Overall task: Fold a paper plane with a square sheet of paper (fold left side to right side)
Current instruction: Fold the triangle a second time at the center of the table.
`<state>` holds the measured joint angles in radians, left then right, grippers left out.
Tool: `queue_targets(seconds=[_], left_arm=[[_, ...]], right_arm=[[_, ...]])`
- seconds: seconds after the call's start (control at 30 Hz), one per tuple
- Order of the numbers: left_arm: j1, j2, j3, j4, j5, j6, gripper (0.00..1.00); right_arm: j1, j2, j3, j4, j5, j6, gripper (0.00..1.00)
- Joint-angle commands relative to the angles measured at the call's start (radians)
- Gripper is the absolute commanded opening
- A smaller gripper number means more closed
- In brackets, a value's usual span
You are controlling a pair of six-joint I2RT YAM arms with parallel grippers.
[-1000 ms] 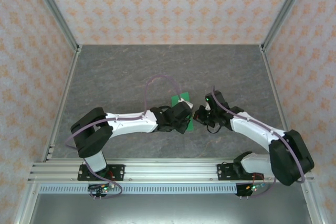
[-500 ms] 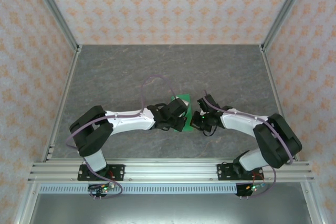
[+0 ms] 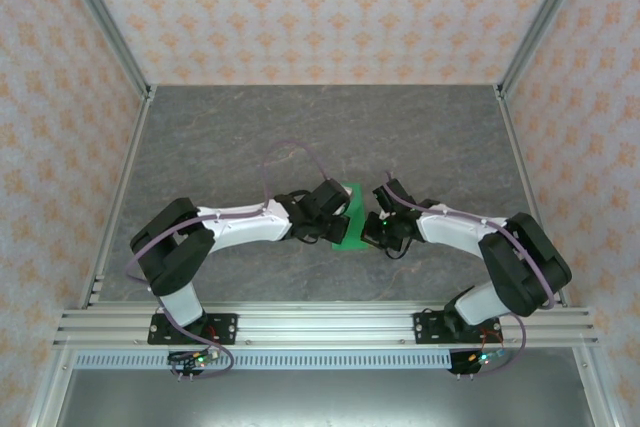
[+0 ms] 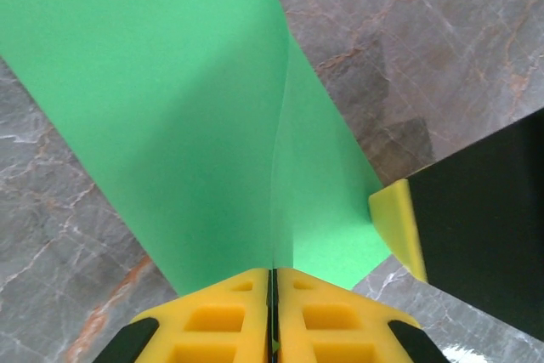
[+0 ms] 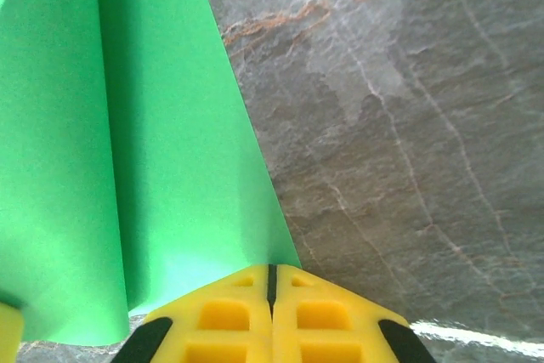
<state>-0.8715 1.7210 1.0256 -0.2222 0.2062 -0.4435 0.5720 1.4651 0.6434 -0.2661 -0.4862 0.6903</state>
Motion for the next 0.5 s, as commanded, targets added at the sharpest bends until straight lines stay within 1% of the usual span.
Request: queue_targets(seconds=[0.0,0.47], left_arm=[[0.014,-0.007,0.007,-0.04,0.001,0.034,0.1],[0.034,0.055,0.052,-0.068,-0.018,0.071,0.1]], right_arm=[[0.009,0.022,0.012,-0.072,0.042,-0.018,0.0],[0.008,0.031,0.013,-0.082,0.041,-0.029,0.0]])
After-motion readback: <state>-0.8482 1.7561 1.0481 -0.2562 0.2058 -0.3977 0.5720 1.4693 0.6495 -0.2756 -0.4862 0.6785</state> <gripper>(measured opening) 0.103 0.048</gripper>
